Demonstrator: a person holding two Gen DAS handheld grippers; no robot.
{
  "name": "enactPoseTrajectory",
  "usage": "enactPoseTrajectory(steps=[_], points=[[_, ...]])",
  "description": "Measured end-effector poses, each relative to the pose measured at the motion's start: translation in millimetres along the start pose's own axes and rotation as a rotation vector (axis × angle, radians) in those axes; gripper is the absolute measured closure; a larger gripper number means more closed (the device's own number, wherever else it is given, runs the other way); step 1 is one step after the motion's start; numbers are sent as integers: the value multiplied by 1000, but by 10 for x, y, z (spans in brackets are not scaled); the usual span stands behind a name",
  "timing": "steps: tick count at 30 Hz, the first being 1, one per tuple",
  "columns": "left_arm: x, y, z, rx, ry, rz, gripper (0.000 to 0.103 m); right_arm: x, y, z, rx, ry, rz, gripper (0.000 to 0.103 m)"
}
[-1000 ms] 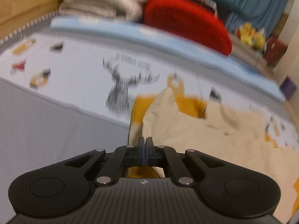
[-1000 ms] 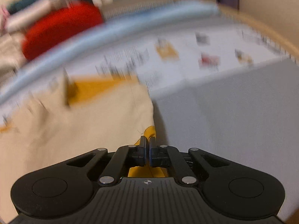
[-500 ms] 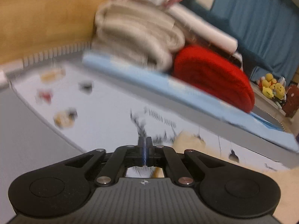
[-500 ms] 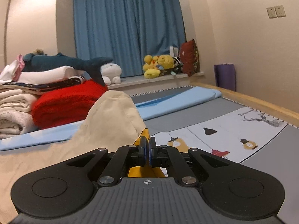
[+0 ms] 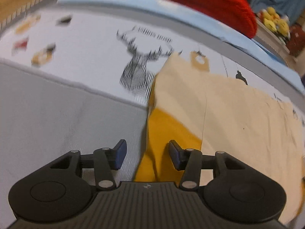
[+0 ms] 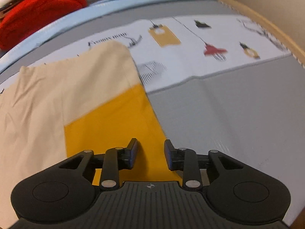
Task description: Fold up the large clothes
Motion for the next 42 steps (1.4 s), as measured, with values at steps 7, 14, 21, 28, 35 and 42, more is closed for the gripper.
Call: enactPoseTrajectory(steps=[7,14,21,28,35,42], points=[[-92,73,-383,-4,-168,-8,103,5,11,-187,-75,-83,27,103],[30,111,-474,32,-119,40,102,-64,63,-298,-58,-163,-9,102],[544,-360,-160,101,107,309,84,31,-33,-338,-60,-138,-39,98],[753,-269,-115,40,196,339,81,484,-116,-14,53,120,-226,96],[888,-271,-154,-72,212,464,76,606,-320,-72,137,183,-294,92],[680,-569,-1073,-62,-120,462,55,331,-146,-1098,78,-152,-288,87]])
Point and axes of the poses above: each gripper's, at about its wrist camera, not at the fingertips, and z roughly the way its jaws point, y to its left, x to its underside, the point moved 9 cm from there along z, roughly the way its jaws point, and after that the axes turned 3 degrees about y, right-handed, at the moved point
